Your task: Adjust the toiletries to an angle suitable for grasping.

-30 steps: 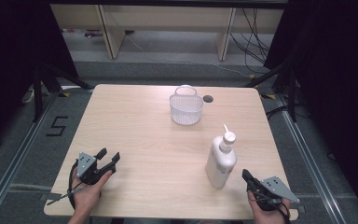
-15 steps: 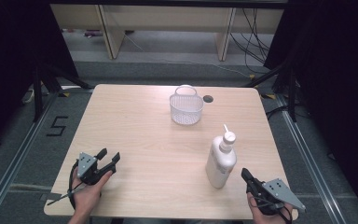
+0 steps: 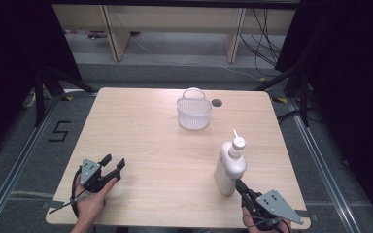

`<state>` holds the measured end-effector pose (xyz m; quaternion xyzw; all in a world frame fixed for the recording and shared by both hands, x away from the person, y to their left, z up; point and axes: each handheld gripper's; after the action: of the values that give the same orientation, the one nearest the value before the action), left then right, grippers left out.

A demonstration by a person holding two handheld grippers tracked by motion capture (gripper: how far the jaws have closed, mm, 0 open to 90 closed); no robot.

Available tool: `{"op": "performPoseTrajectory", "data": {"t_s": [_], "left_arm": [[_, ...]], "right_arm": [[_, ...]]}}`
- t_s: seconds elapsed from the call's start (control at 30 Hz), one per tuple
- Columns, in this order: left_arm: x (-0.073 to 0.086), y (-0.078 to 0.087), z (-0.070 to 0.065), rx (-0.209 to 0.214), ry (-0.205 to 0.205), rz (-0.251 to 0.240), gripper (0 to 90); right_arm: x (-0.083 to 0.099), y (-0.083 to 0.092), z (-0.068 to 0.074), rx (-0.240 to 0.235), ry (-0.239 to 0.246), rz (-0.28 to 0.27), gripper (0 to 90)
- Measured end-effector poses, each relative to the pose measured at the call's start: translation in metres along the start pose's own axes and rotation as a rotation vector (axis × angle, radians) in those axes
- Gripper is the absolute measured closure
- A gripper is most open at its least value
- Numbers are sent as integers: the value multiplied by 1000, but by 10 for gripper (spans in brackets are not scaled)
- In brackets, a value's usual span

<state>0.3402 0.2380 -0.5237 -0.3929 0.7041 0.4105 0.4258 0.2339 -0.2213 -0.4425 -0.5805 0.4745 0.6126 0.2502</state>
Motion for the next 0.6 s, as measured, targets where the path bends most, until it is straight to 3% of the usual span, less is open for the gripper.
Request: {"op": "performPoseTrajectory", "data": {"t_s": [0.1,0.27,0.4,0.5,0.6], "left_arm": [[0,1,-1,-8,-2,10,404],[0,1,-1,-7,-4,11,404],[0,1,-1,-5,-4,11,403],[0,1,0,-4,-3,15,402],[0,1,0,1,-3,9,401]], "right_arm": [[-3,-9,7,-14,35,-13,900],[-5,-19,15,-29,27,4,900],[-5,-23,14,-20,43,17,900],[-2,-27,11,-12,13,25,900],[-2,-26,8,4,32,32,900]]}}
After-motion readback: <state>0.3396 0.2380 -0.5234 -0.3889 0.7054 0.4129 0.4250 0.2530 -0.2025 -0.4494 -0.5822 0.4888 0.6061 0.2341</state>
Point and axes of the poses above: each handheld gripper's, and its own axes: y roughly backward along the jaws, x roughly out of its underside, z roughly to its left, and after that the axes turned 10 degrees about y, right-handed
